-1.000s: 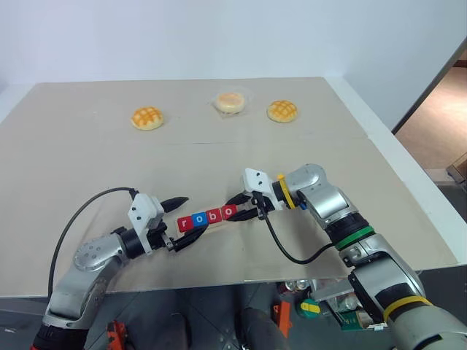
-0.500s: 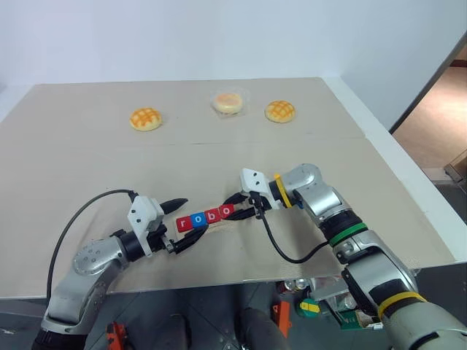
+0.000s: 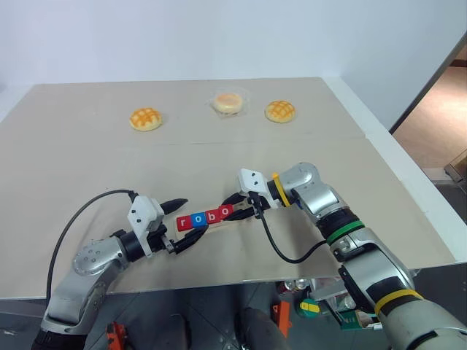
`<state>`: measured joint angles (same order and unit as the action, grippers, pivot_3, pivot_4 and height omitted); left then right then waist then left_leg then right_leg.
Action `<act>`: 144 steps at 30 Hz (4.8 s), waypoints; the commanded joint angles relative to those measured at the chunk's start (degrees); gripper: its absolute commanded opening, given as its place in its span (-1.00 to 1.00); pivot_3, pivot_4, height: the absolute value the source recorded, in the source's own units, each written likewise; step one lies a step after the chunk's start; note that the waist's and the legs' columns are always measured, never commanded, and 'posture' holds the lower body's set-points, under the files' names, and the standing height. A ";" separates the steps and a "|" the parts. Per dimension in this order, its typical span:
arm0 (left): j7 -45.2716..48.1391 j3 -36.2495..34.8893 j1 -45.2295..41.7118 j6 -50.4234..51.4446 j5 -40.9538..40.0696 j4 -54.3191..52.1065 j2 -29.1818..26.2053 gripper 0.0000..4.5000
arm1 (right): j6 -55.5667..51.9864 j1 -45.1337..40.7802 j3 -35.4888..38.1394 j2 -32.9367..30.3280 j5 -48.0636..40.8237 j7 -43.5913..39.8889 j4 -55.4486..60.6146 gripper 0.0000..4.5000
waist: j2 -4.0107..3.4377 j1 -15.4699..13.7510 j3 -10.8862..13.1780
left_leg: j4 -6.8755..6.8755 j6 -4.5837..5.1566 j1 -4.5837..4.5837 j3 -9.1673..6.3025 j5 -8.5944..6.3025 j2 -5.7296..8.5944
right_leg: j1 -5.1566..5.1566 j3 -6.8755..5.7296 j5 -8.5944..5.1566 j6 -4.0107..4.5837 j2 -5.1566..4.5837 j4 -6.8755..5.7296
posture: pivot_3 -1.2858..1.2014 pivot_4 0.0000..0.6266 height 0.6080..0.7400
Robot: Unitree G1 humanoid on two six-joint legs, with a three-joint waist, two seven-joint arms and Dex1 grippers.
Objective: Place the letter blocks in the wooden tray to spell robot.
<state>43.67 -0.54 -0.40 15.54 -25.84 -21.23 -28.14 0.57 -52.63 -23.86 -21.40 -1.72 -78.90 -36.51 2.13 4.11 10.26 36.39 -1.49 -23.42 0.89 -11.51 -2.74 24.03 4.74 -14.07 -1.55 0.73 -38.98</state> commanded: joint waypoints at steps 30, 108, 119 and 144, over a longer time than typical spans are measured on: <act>5.04 1.18 -1.77 0.61 -2.47 -1.89 -1.58 1.00 | -21.39 10.08 -0.11 -1.71 1.42 4.41 17.55 0.63 | 0.01 0.12 -0.05 | -0.02 0.00 0.19 -0.03 0.00 -0.02 | -0.14 -0.02 0.01 0.05 0.04 -0.01 | 0.03 -0.52 0.99; 21.96 6.84 -8.27 -0.72 -0.83 4.13 -8.92 1.00 | -55.33 42.63 20.38 14.11 -6.26 73.88 68.82 -0.46 | -0.01 0.05 -0.04 | -0.06 -0.04 -0.25 -0.08 0.03 -0.03 | 0.28 0.00 -0.05 0.09 0.05 0.00 | 0.03 -0.52 0.99; 20.85 6.66 -8.31 -1.78 -0.14 4.13 -7.84 1.00 | -61.48 38.91 16.43 15.45 -5.22 74.92 68.44 -0.46 | 0.02 -0.14 -0.06 | -0.05 -0.06 -0.48 -0.16 0.03 0.07 | 0.36 -0.08 -0.11 -0.05 -0.07 0.09 | 0.03 -0.52 0.99; 12.92 4.15 -6.68 -4.57 1.31 3.88 -4.23 1.00 | -64.60 39.95 20.25 13.04 -5.54 74.36 74.27 0.92 | 0.03 -0.12 -0.06 | -0.04 -0.05 -0.47 -0.27 0.03 0.06 | 0.34 -0.17 -0.08 -0.02 -0.05 0.06 | 0.03 -0.52 0.99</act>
<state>56.68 4.50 -7.32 12.22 -24.63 -16.08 -32.16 -63.21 -11.60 -5.71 -7.62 -6.89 -4.21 33.80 2.16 4.00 10.20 36.36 -1.55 -23.89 0.63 -11.48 -2.68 24.36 4.57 -14.15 -1.57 0.68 -38.92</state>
